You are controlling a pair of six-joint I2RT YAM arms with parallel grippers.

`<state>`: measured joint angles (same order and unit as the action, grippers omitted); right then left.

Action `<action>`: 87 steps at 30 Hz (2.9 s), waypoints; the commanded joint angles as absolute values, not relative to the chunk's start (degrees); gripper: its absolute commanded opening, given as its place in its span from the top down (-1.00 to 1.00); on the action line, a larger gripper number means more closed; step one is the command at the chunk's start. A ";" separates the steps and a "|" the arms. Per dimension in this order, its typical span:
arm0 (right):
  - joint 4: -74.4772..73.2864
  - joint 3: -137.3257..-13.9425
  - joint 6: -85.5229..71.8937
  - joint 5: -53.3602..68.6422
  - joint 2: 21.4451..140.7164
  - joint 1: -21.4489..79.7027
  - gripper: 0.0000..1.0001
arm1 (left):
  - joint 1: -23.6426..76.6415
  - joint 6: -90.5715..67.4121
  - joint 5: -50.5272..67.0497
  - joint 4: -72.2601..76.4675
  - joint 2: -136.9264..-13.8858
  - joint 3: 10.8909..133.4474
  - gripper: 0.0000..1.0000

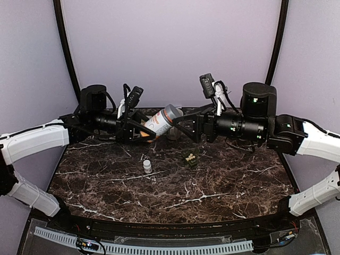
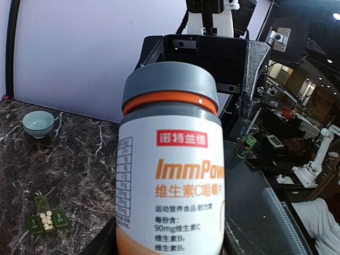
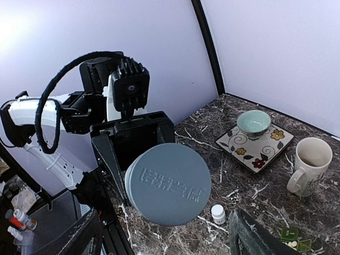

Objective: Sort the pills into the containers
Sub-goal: Screw the lid of the pill bottle onto the pill bottle.

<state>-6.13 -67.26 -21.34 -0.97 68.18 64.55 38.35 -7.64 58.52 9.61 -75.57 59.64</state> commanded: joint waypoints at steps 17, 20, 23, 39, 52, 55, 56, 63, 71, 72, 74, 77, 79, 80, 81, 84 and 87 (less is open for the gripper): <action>-3.37 -68.10 -16.33 8.58 69.73 62.40 -0.58 | 38.06 -13.52 73.00 10.03 -79.13 63.76 1.00; -3.08 -68.58 -16.50 9.60 70.30 62.33 -0.57 | 38.12 -13.66 73.18 10.06 -79.36 63.97 1.00; -3.16 -69.22 -16.53 10.58 71.02 62.23 -0.54 | 38.18 -13.73 73.50 9.88 -79.69 64.22 1.00; 2.27 -68.51 -20.94 18.75 71.17 59.44 -0.29 | 38.14 -14.00 74.74 9.54 -81.01 64.86 1.00; 2.89 -68.94 -22.56 21.71 73.23 58.98 0.08 | 38.31 -13.89 74.93 9.13 -81.11 65.31 1.00; 2.61 -69.40 -22.97 22.37 73.94 59.02 0.26 | 38.44 -13.85 74.93 9.06 -81.25 65.51 1.00; 2.55 -69.54 -23.21 22.48 74.23 58.98 0.31 | 38.47 -13.71 74.92 8.86 -81.30 65.69 1.00; 0.32 -71.00 -24.63 21.07 76.30 59.29 0.60 | 38.88 -8.92 70.50 3.23 -80.90 67.87 1.00; -6.46 -75.04 -30.28 12.29 79.72 61.44 0.99 | 40.17 -2.43 58.39 0.07 -77.65 68.25 1.00; -7.64 -75.58 -31.87 11.17 80.29 61.58 1.00 | 40.54 -1.49 55.51 0.04 -76.78 68.07 1.00; -10.81 -77.28 -34.64 9.44 81.64 61.82 1.00 | 41.67 0.86 50.48 -0.30 -75.42 67.52 1.00; -15.45 -78.66 -40.28 6.55 83.09 61.87 1.00 | 43.36 3.22 43.25 1.02 -73.00 66.02 1.00; -17.83 -79.23 -43.79 4.77 83.82 61.82 1.00 | 44.43 4.29 36.94 2.76 -71.33 64.51 1.00; -18.59 -79.36 -45.67 4.01 84.11 61.81 1.00 | 45.10 4.92 34.45 3.66 -70.46 63.75 1.00; -19.09 -79.18 -47.52 3.39 84.31 61.79 1.00 | 45.74 5.43 31.96 4.63 -69.65 62.94 1.00; -20.17 -78.71 -51.98 1.78 85.03 61.79 1.00 | 47.37 6.82 25.37 6.73 -67.81 60.61 1.00; -20.81 -78.52 -54.68 0.58 85.60 61.87 1.00 | 48.47 7.64 19.78 8.39 -66.41 58.81 1.00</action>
<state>-14.39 -79.96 -47.70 2.68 81.82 59.99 45.52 4.08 29.89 -3.07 -69.80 59.40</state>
